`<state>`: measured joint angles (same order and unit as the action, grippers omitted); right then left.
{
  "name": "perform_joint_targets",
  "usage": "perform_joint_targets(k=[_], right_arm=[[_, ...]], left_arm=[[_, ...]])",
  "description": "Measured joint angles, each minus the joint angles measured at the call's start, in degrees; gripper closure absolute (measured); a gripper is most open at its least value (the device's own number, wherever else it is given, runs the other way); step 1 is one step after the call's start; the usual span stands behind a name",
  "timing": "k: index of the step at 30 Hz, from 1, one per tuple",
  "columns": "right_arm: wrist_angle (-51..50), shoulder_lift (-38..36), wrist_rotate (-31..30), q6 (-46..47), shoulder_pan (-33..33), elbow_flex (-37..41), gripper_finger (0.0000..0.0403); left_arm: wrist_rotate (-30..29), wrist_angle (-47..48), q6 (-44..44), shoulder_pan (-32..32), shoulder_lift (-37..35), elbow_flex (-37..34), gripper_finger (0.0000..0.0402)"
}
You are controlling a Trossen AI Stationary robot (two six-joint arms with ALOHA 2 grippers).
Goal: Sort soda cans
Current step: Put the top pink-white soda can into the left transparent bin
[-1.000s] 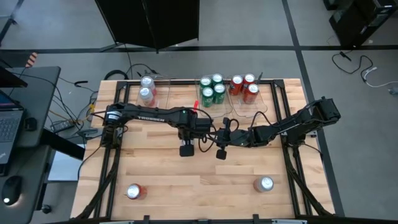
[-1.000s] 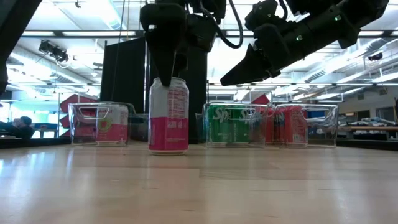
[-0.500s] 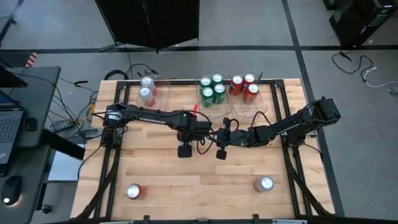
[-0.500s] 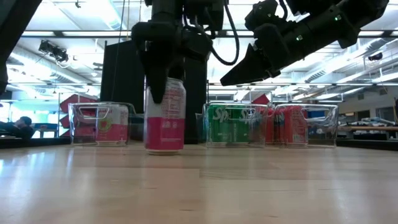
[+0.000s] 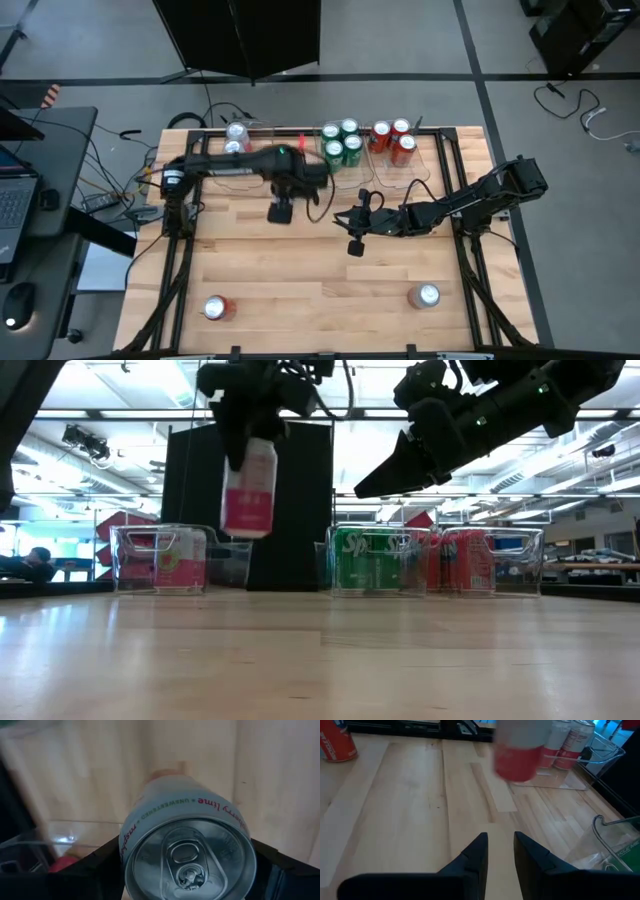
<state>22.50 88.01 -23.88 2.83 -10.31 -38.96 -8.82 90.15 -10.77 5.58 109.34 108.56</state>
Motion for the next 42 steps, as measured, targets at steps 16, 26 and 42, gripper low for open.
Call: perform_joint_targets(k=[16, 26, 42], right_arm=[[-0.26, 0.00, 0.00, 0.17, 0.00, 0.00, 0.0323], [-0.29, 0.00, 0.00, 0.10, 0.00, 0.00, 0.0323], [-0.26, 0.00, 0.00, -0.31, 0.08, 0.00, 0.0323]], left_arm=[[-1.04, -4.49, -16.53, 27.76, -7.17, -0.55, 0.0112], [-1.77, -11.36, -24.61, 36.92, -6.84, -6.70, 0.0112], [-2.55, -24.98, -36.57, 41.70, -6.73, -19.99, 0.0112]])
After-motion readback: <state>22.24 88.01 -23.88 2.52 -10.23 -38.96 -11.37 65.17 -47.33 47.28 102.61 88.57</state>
